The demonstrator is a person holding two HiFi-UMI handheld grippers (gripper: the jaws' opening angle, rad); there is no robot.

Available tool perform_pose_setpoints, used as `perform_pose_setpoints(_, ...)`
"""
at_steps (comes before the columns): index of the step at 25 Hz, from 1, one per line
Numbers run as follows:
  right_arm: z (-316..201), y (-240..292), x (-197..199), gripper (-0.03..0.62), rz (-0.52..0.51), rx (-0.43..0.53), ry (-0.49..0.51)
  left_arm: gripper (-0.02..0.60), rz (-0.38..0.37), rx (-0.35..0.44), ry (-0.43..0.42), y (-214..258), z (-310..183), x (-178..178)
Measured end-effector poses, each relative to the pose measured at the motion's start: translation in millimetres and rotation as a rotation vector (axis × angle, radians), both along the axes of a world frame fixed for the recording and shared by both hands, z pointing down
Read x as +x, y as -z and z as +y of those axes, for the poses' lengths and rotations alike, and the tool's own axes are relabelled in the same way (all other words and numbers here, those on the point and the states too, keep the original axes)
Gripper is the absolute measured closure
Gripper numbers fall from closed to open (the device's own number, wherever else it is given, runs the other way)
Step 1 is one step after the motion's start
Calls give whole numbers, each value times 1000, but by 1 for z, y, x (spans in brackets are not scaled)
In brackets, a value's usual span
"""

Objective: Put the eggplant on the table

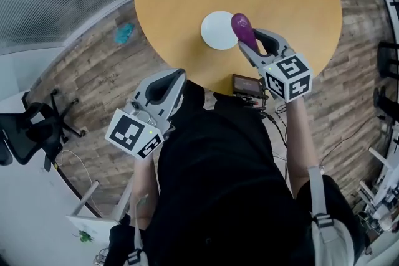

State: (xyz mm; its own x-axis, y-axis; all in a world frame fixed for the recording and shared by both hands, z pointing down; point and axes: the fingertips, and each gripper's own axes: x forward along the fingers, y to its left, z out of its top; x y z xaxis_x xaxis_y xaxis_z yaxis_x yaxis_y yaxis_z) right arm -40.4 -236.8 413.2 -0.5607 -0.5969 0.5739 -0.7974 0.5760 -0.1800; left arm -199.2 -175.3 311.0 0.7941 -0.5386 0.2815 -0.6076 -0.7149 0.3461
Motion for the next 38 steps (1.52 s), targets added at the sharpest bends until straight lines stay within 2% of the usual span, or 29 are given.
perform_pose_setpoints(7, -19, -39, -7, 404, 37, -96, 80, 571, 10, -33, -14, -6, -14, 6)
perform_pose_setpoints(13, -28, -68, -10, 404, 46, -152, 158, 571, 3, -46, 14, -9, -20, 13)
perform_pose_setpoints(23, -36, -96, -27, 404, 72, -198, 253, 571, -5, -69, 59, -17, -14, 19)
perform_pose_setpoints(38, -34, -141, -28, 404, 124, -240, 320, 571, -28, -75, 41, -25, -7, 52)
